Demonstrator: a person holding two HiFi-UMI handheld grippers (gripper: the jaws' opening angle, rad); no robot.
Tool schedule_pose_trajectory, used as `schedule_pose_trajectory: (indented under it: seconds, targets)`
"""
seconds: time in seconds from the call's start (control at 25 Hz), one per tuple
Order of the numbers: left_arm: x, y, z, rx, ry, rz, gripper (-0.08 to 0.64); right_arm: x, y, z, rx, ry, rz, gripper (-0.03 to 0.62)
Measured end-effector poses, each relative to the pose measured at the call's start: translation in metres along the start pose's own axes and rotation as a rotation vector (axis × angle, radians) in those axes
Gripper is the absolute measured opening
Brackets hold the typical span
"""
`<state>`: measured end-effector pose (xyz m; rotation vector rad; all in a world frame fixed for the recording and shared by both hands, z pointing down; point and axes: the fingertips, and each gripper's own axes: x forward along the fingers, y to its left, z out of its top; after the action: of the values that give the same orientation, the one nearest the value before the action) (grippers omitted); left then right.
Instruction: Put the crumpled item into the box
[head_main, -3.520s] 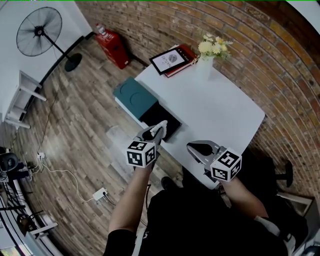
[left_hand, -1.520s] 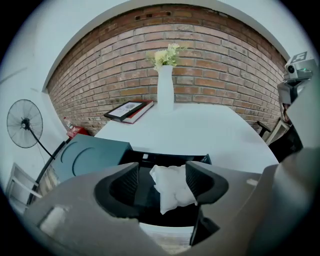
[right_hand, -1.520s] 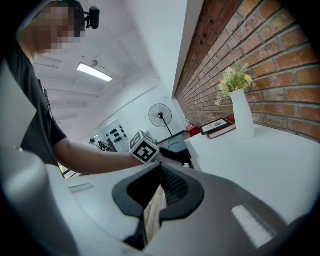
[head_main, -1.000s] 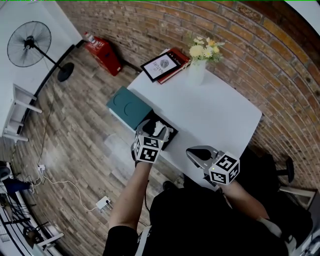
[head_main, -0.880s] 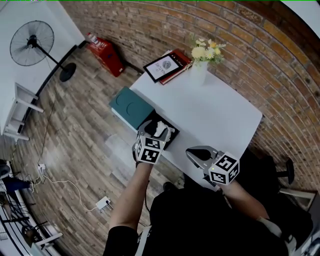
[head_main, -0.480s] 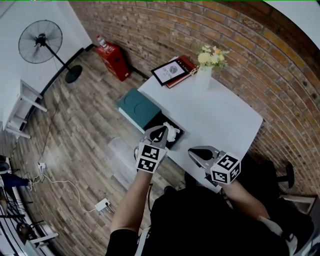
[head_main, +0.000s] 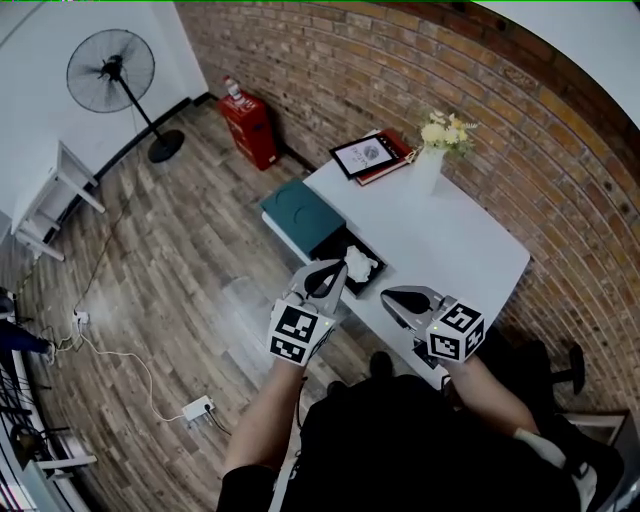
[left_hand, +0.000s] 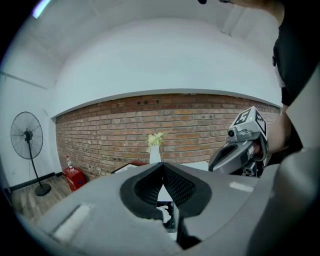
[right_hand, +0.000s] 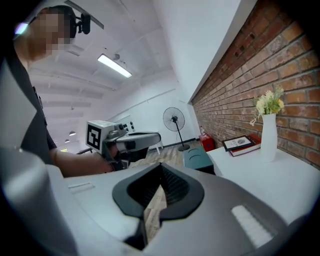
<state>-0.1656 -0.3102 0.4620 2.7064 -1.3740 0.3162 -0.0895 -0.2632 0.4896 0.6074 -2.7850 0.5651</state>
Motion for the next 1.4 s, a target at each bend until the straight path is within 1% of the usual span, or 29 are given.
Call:
schedule_pose_trajectory:
  seconds: [0.16, 0.24, 0.32, 0.36, 0.44, 0.52, 0.56, 0.6, 0.68, 0.8, 0.88, 0.96, 1.08, 1.24, 1.4]
  targets:
    - [-0.046, -0.001, 0.029, -0.023, -0.084, 0.033, 0.006, 0.002, 0.016, 0.014, -0.022, -0.038, -0.002, -0.002]
    - [-0.067, -0.003, 0.039, -0.016, -0.137, 0.029, 0.006, 0.003, 0.026, 0.019, -0.026, -0.059, 0.004, -0.002]
    - [-0.085, -0.005, 0.045, -0.033, -0.177, 0.021, 0.006, 0.003, 0.039, 0.019, -0.034, -0.062, 0.018, -0.002]
    - [-0.092, -0.005, 0.048, -0.042, -0.191, 0.032, 0.006, 0.003, 0.045, 0.017, -0.042, -0.058, 0.026, -0.002]
    - [-0.106, 0.002, 0.05, -0.037, -0.21, 0.097, 0.006, 0.004, 0.054, 0.013, -0.058, -0.047, 0.041, -0.002]
    - [-0.117, 0.013, 0.049, -0.017, -0.21, 0.183, 0.006, 0.003, 0.059, 0.013, -0.071, -0.044, 0.056, -0.002]
    - [-0.121, 0.017, 0.048, -0.021, -0.207, 0.209, 0.006, 0.002, 0.061, 0.014, -0.078, -0.046, 0.062, -0.002]
    - [-0.123, 0.019, 0.046, -0.041, -0.201, 0.219, 0.007, 0.001, 0.061, 0.017, -0.086, -0.051, 0.069, -0.002]
    - [-0.122, 0.023, 0.039, -0.096, -0.171, 0.217, 0.009, -0.002, 0.062, 0.025, -0.106, -0.071, 0.084, -0.002]
    - [-0.118, 0.026, 0.032, -0.141, -0.113, 0.226, 0.009, -0.01, 0.066, 0.045, -0.145, -0.123, 0.118, -0.002]
    - [-0.117, 0.021, 0.041, -0.16, -0.133, 0.221, 0.009, -0.018, 0.068, 0.06, -0.163, -0.161, 0.134, -0.002]
    - [-0.112, 0.015, 0.054, -0.157, -0.162, 0.219, 0.008, -0.026, 0.066, 0.073, -0.176, -0.191, 0.143, -0.002]
    - [-0.1, 0.008, 0.067, -0.143, -0.176, 0.228, 0.008, -0.039, 0.052, 0.082, -0.202, -0.209, 0.151, -0.002]
    - [-0.084, 0.0, 0.076, -0.139, -0.187, 0.243, 0.008, -0.06, 0.04, 0.078, -0.227, -0.216, 0.152, -0.002]
    - [-0.06, -0.01, 0.076, -0.111, -0.157, 0.247, 0.008, -0.076, 0.019, 0.066, -0.213, -0.208, 0.115, -0.003]
